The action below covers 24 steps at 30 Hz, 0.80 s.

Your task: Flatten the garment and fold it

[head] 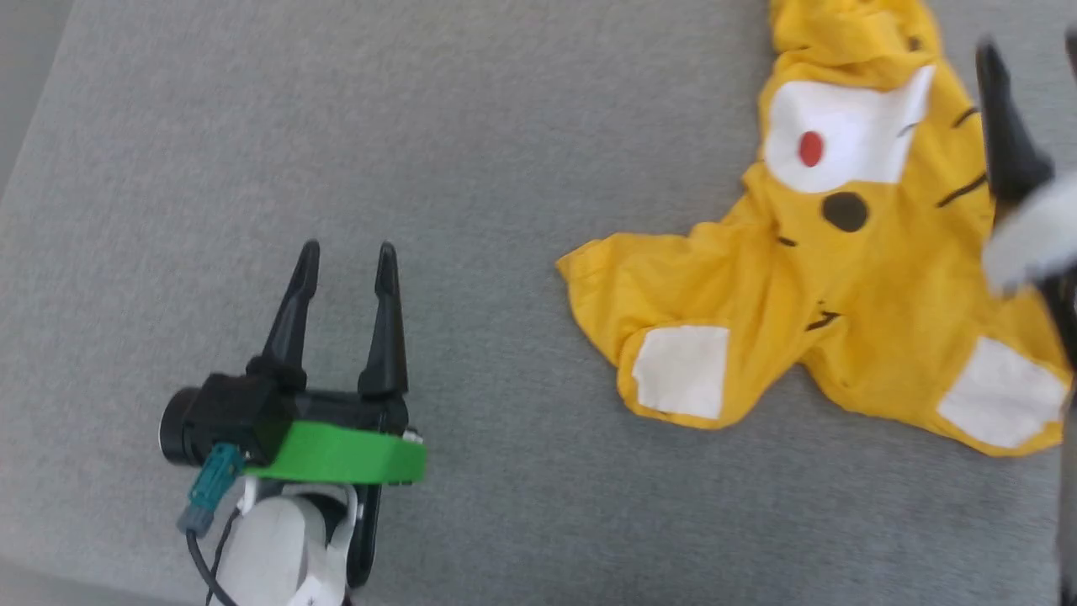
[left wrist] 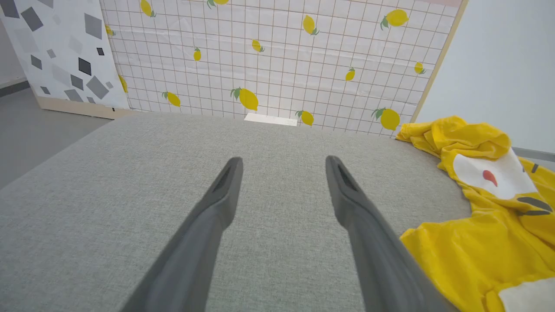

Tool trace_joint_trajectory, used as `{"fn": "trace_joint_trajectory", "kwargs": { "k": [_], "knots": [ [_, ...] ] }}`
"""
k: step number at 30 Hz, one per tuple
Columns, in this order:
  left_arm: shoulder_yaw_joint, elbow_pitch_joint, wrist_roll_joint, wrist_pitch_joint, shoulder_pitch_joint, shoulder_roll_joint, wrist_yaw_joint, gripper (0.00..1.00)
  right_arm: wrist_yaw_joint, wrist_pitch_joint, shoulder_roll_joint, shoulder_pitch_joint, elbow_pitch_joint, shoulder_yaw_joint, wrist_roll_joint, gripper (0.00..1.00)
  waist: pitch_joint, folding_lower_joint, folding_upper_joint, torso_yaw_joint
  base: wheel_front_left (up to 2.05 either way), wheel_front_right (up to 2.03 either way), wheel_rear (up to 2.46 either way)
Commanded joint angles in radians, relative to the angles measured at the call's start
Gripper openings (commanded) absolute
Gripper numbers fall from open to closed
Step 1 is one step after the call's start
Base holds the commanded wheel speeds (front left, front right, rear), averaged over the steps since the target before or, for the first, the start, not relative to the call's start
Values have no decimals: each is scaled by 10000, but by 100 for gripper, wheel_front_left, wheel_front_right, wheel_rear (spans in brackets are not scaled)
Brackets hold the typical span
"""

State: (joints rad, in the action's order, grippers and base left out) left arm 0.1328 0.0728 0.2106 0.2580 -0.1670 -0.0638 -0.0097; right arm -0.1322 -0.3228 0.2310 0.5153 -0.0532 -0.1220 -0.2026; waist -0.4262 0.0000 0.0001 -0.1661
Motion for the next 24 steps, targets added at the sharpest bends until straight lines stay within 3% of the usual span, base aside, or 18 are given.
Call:
{"fn": "trace_joint_trajectory", "kwargs": {
  "k": [1,6,8,12,18,24],
  "knots": [
    [-37,55,-77,38,198,-64,-110,100,15,150,-387,-766,-535,-236,117,100,898,0,-1,863,0,0,0],
    [-76,195,-175,38,880,-113,-333,100,15,1064,-1627,-3841,-2478,-1423,731,100,1274,0,-1,1159,0,0,0],
    [-113,231,-165,38,1193,-103,-362,100,15,1459,-1781,-4822,-2741,-1850,626,100,1409,0,-1,1279,0,0,0],
    [-193,224,-181,38,1691,-95,-348,100,15,2091,-1802,-6088,-2384,-2314,-681,100,1676,0,-1,1558,0,0,0],
    [276,-139,-356,-731,1177,-438,-656,100,15,2377,-1805,-6269,-2514,-2358,-463,100,1701,0,-1,1764,0,0,0],
    [981,-1005,-246,-2887,-389,-760,-980,100,15,2114,-1806,-5875,-2926,-2311,-339,100,1331,0,-1,1801,0,0,0]
  ]
}}
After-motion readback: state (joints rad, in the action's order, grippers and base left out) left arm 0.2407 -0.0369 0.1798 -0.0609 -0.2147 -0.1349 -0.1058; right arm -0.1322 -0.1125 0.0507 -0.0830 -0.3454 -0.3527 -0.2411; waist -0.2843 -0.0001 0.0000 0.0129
